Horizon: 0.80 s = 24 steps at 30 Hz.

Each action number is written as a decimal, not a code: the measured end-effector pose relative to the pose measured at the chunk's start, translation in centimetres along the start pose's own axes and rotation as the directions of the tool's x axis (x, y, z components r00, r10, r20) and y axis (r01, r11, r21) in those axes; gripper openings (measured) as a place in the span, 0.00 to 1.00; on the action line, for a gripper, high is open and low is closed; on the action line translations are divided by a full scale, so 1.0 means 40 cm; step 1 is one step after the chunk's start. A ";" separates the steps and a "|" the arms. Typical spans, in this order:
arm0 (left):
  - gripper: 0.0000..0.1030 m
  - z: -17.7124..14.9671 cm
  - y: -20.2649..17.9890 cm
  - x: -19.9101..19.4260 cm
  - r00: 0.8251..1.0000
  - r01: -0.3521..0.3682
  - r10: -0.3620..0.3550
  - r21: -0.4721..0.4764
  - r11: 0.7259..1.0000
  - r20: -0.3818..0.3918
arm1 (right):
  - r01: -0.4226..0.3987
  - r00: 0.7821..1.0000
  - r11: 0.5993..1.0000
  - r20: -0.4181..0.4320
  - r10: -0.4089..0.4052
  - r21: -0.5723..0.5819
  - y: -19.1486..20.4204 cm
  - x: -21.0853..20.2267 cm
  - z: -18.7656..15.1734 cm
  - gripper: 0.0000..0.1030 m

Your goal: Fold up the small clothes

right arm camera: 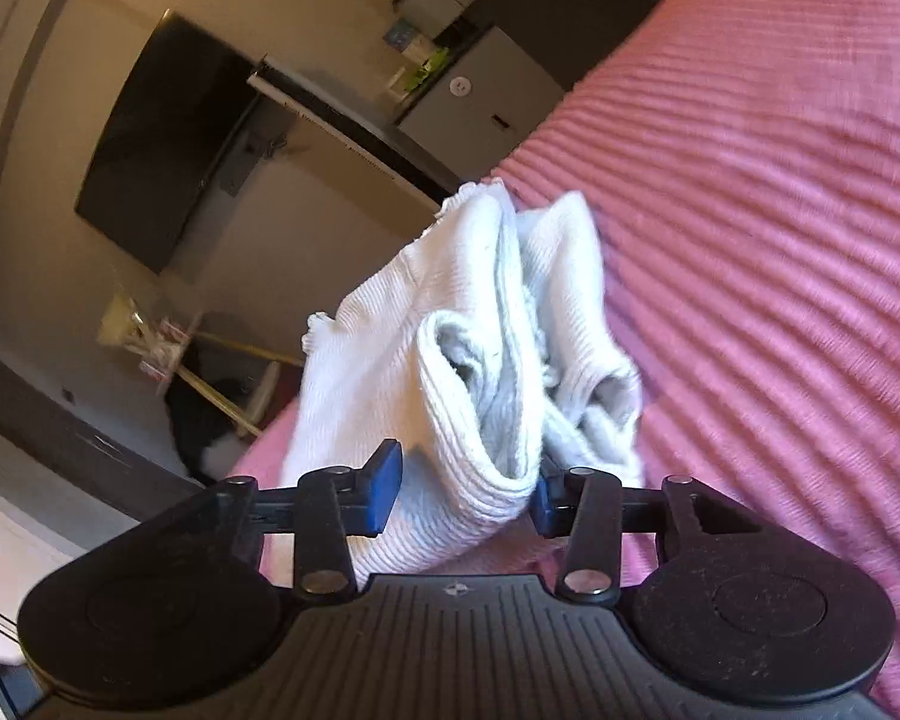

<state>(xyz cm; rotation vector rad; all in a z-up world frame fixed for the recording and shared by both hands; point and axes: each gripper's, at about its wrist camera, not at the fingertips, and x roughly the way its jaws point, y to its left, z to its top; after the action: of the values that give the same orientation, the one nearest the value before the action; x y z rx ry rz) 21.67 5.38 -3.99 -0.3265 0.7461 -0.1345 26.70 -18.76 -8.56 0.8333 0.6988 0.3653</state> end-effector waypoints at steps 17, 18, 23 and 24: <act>0.58 -0.006 0.001 -0.036 0.999 -0.032 0.032 -0.019 0.999 0.006 | 0.175 0.983 0.964 0.083 -0.161 -0.200 0.021 -0.046 0.008 0.27; 0.59 -0.002 0.003 -0.041 0.999 -0.041 0.040 -0.032 0.999 -0.003 | 0.187 0.980 0.961 0.103 -0.169 -0.206 0.023 -0.061 0.012 0.38; 0.68 0.026 0.009 -0.083 0.997 -0.077 0.077 -0.064 0.995 -0.008 | 0.237 0.957 0.941 0.227 -0.182 -0.242 0.040 -0.125 0.032 0.49; 0.69 0.035 0.006 -0.096 0.996 -0.086 0.086 -0.067 0.994 0.009 | 0.242 0.953 0.931 0.248 -0.175 -0.273 0.054 -0.127 0.033 0.48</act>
<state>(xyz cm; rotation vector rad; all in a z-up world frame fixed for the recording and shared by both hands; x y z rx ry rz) 19.85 6.86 -0.64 -0.3572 0.7523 -0.0265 23.87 -20.93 -4.13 0.4927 0.5025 0.1748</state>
